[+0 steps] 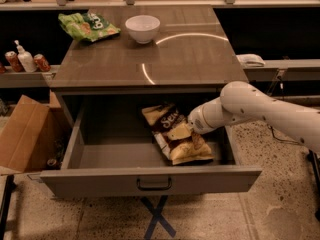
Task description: Pick brown chip bag from top drawer and place on counter
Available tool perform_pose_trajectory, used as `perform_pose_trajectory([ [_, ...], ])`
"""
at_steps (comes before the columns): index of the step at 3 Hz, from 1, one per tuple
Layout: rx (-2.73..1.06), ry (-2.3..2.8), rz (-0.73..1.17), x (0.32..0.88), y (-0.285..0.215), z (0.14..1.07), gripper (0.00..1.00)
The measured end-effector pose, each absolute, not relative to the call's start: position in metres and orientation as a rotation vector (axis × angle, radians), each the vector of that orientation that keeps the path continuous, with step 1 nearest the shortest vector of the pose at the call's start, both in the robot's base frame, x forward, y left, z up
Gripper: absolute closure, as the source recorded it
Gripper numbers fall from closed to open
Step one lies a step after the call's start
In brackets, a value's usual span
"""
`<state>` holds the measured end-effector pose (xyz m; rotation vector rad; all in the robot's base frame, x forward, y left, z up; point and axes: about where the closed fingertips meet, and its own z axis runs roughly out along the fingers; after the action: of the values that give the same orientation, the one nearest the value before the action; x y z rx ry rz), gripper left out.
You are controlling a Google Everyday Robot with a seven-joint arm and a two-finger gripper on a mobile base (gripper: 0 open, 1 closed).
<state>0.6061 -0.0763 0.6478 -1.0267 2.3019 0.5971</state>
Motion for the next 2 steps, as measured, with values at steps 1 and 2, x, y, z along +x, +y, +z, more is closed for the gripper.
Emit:
perform_pose_trajectory([
  [1, -1.024, 2.262, 0.64, 0.6, -0.089, 0.633, 0.64],
  [2, -1.052, 2.147, 0.686, 0.584, -0.109, 0.65, 0.89],
])
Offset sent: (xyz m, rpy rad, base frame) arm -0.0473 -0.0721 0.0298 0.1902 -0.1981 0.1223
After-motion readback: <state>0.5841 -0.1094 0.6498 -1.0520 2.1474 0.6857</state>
